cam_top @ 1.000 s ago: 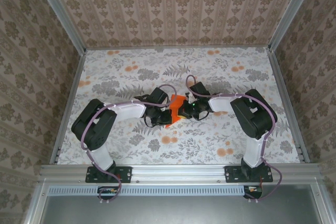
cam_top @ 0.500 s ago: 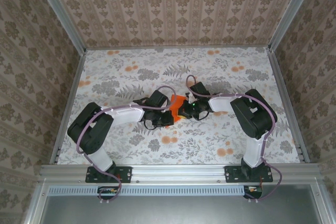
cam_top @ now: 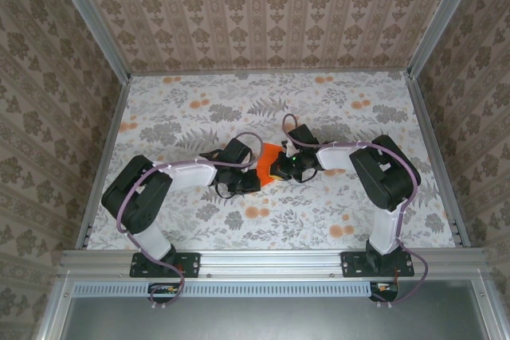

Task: Fold a paper plane with a square sheet of paper (pick it up from the middle)
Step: Third fold the triangle at the center of the table.

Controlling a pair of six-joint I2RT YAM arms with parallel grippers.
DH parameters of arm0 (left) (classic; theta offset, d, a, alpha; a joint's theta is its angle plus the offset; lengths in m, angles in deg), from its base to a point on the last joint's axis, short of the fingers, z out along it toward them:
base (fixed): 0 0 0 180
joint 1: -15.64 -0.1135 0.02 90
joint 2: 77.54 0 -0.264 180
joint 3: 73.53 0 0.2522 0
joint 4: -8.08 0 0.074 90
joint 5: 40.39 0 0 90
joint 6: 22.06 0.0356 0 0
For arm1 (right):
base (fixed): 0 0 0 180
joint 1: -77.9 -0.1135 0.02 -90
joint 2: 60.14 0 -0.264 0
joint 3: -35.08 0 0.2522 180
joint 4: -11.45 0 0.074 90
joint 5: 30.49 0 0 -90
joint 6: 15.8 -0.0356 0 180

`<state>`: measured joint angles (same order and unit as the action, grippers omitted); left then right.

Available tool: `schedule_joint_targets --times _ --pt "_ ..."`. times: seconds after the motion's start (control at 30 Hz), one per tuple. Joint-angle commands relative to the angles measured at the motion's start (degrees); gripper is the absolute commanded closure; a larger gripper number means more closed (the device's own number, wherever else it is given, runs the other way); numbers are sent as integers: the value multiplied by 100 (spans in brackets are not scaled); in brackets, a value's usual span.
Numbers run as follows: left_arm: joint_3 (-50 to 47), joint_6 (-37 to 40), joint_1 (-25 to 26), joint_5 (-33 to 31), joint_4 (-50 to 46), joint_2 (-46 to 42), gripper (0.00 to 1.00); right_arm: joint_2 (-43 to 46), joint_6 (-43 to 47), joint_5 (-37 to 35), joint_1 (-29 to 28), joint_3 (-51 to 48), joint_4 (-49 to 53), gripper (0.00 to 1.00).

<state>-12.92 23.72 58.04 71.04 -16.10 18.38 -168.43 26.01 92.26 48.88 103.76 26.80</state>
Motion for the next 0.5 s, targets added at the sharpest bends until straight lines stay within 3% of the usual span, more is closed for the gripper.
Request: schedule_joint_targets --times 0.0,0.47 --pt "-158 -108 -91 -78 -47 -53 87 -306 32 -309 1 -27 466 98" --pt "-243 30 -135 -143 83 -404 86 -395 103 -374 -4 36 581 98"
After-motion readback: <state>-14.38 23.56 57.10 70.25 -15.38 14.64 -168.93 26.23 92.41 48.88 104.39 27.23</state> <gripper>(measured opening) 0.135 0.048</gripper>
